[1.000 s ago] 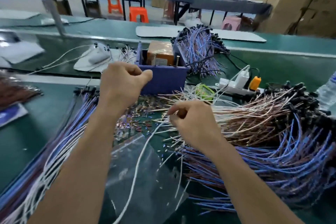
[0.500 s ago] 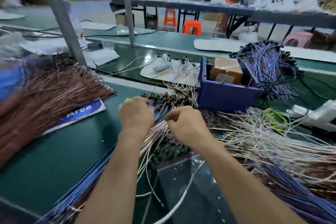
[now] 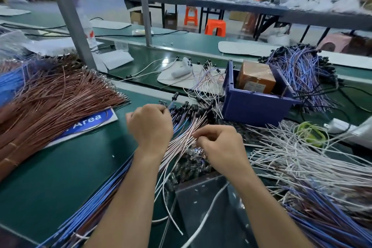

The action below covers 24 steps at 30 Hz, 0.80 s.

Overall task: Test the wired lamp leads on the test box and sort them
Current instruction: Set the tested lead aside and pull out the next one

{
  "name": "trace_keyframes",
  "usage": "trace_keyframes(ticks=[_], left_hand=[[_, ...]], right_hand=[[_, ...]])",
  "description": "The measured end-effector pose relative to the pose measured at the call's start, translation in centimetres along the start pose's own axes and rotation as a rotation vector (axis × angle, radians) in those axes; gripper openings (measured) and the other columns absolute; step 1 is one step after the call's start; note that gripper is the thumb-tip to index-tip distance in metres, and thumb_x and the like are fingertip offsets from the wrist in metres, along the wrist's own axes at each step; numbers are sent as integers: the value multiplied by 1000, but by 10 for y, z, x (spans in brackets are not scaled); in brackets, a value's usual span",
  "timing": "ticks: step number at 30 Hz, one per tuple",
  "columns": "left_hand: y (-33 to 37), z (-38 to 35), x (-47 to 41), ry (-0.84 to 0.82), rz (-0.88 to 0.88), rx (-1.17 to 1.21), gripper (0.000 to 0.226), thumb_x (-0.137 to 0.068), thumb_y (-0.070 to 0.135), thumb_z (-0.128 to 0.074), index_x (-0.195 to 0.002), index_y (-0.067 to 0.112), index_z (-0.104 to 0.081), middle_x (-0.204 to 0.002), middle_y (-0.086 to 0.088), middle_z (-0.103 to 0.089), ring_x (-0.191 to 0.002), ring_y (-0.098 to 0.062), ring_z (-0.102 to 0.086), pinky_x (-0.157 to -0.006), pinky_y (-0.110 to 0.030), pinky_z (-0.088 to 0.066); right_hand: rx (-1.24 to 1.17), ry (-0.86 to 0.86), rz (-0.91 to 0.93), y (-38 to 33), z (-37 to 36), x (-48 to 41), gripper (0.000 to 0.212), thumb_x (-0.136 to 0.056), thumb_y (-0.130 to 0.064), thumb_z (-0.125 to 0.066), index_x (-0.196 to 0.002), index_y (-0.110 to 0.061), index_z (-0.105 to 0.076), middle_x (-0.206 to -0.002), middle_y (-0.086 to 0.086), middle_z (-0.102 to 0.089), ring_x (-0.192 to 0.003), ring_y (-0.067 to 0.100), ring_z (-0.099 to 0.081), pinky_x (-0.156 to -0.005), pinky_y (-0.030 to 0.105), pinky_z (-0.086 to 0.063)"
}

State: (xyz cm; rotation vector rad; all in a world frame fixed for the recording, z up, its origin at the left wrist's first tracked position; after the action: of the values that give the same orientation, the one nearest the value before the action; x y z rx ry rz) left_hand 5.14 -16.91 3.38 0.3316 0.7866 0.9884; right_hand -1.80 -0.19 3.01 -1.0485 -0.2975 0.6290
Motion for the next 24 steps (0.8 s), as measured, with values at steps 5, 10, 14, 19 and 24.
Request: trace_keyframes(ticks=[5, 10, 14, 19, 24], left_hand=[[27, 12, 15, 50, -66, 546, 14, -86, 34, -70, -90, 28, -82, -79, 13, -78, -74, -8, -71, -77, -32, -58], [65, 14, 64, -243, -612, 646, 19, -95, 35, -69, -114, 32, -71, -105, 22, -73, -80, 5, -71, -70, -14, -55], [76, 8, 72, -460, -565, 701, 17, -87, 31, -78, -104, 33, -78, -89, 27, -75, -74, 4, -70, -66, -9, -50], [66, -2, 67, -676, -512, 586, 17, -81, 21, -86, -93, 34, -83, -70, 34, -70, -51, 13, -58, -50, 0, -39], [72, 1, 70, -513, -626, 475, 20, -78, 25, -89, -92, 38, -83, -83, 24, -77, -75, 8, -70, -73, -24, -60]], right_hand=[[-139, 36, 28, -6, 15, 6, 18, -89, -21, -70, -88, -37, -79, -75, -9, -77, -60, 6, -66, -55, 22, -51], [-585, 137, -22, -15, 46, 12, 24, -106, -29, -52, -104, -31, -76, -97, -4, -78, -92, 10, -73, -78, 26, -59], [-839, 411, -39, -2, 87, 30, 36, -107, -24, -47, -85, -15, -75, -87, 10, -78, -89, 23, -76, -77, 33, -59], [-1244, 486, -122, 30, 145, 35, 35, -105, -23, -47, -82, -10, -71, -56, 0, -47, -51, 15, -51, -56, 29, -49], [-781, 273, -65, 55, 159, 43, 18, -89, -23, -67, -84, -9, -76, -54, 1, -40, -45, 11, -29, -43, 23, -31]])
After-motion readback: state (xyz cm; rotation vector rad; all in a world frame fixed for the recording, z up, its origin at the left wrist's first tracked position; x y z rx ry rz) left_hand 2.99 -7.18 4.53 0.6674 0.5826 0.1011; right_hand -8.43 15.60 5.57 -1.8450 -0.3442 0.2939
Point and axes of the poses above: each hand's wrist, its own x-axis away from the middle knuckle, its own z-axis out of the back of the hand, y = z × x, the point moved 2 cm from there along -x, towards the middle knuckle
